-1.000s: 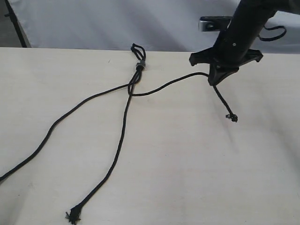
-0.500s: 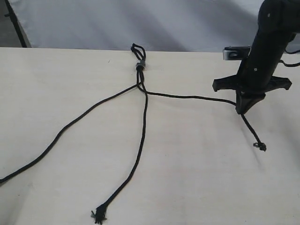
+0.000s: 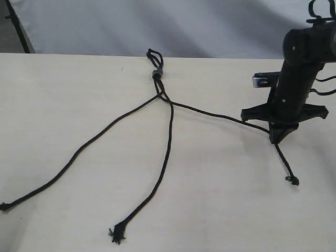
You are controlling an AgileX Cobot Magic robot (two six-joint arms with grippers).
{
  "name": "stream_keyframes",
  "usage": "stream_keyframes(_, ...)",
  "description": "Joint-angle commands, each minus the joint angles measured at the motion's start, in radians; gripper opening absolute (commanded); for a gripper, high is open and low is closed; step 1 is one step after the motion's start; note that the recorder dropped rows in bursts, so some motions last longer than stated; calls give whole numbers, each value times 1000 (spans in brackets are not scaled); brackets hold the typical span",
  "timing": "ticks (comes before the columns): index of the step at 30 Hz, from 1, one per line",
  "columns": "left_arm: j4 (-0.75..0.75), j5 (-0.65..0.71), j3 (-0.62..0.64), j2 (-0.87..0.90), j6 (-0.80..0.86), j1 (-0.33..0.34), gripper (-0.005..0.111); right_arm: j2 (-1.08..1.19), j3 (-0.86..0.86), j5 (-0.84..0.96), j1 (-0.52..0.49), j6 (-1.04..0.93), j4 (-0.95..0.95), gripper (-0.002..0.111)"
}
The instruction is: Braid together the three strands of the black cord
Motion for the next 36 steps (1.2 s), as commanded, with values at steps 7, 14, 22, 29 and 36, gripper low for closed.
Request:
stream_keyframes(7, -8, -11, 2, -4, 0, 2, 1, 25, 3, 104, 7, 142, -171, 23)
stream_keyframes(14, -8, -11, 2, -4, 0, 2, 1, -1, -4, 106, 27, 118, -160, 61)
stream_keyframes(22, -8, -11, 2, -4, 0, 2, 1, -290, -45, 4, 29, 82, -144, 44)
stream_keyframes(29, -8, -11, 2, -4, 0, 2, 1, -712, 208, -500, 29, 85, -1, 0)
stream_keyframes(36, -8, -11, 2, -4, 0, 2, 1, -1039, 673, -1044, 102, 96, 41, 0)
